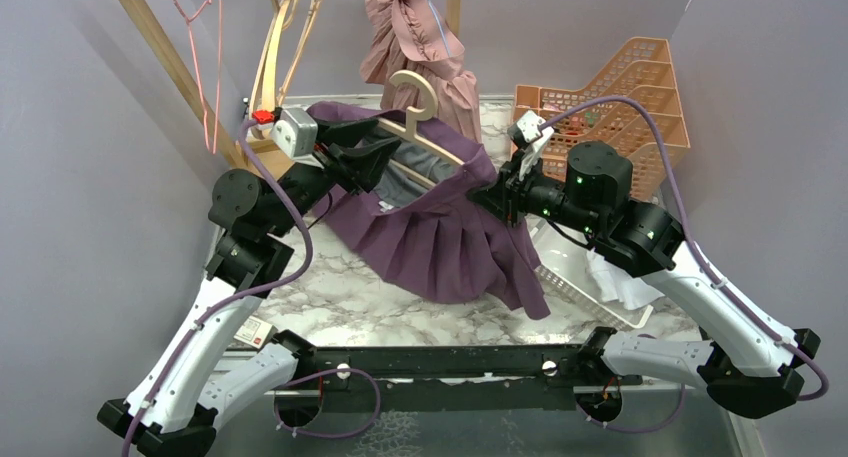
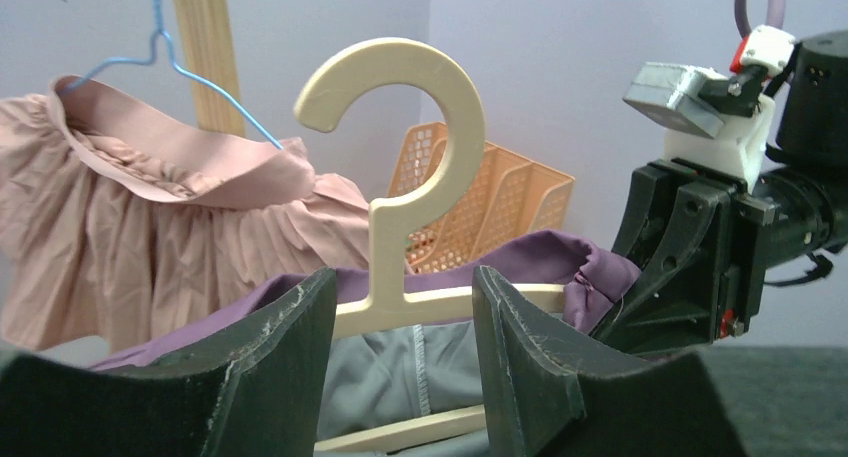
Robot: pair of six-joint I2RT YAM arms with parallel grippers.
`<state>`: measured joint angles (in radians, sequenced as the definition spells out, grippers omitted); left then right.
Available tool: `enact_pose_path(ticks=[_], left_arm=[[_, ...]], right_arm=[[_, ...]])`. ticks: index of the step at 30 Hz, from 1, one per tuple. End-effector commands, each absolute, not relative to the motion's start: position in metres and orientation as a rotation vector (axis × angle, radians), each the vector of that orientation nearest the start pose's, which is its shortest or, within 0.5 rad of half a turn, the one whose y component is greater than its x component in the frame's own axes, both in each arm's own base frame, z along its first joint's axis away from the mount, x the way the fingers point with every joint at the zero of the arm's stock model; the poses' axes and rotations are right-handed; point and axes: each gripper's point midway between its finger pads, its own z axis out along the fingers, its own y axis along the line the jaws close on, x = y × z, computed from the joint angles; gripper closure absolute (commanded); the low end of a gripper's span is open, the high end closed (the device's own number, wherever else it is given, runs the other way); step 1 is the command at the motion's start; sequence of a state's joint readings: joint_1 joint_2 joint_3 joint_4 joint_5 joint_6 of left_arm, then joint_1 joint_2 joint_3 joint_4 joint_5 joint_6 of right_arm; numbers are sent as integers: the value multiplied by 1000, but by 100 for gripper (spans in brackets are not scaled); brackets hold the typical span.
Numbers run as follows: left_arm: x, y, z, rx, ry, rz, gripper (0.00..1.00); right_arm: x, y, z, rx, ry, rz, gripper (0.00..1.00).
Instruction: Place the skirt on the hanger
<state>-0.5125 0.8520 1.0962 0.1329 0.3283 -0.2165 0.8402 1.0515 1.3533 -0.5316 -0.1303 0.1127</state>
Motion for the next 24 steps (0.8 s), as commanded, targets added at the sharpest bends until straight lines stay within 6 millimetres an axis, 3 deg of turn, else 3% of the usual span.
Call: enact_pose_path(ticks=[1, 7, 14, 18, 24], left_arm=[[232, -181, 518, 384, 1075, -725, 45], [235, -133, 533, 227, 1068, -520, 45], [212, -70, 564, 50, 974, -317, 45], [200, -57, 566, 32, 958, -287, 45], [201, -58, 533, 4, 1045, -330, 45]], right_arm=[[226, 260, 454, -539, 1486, 779, 99], [256, 261, 472, -434, 1498, 695, 99], [283, 275, 506, -350, 1471, 676, 99], [302, 293, 518, -278, 1476, 710, 99], [331, 313, 526, -151, 1510, 736, 99]])
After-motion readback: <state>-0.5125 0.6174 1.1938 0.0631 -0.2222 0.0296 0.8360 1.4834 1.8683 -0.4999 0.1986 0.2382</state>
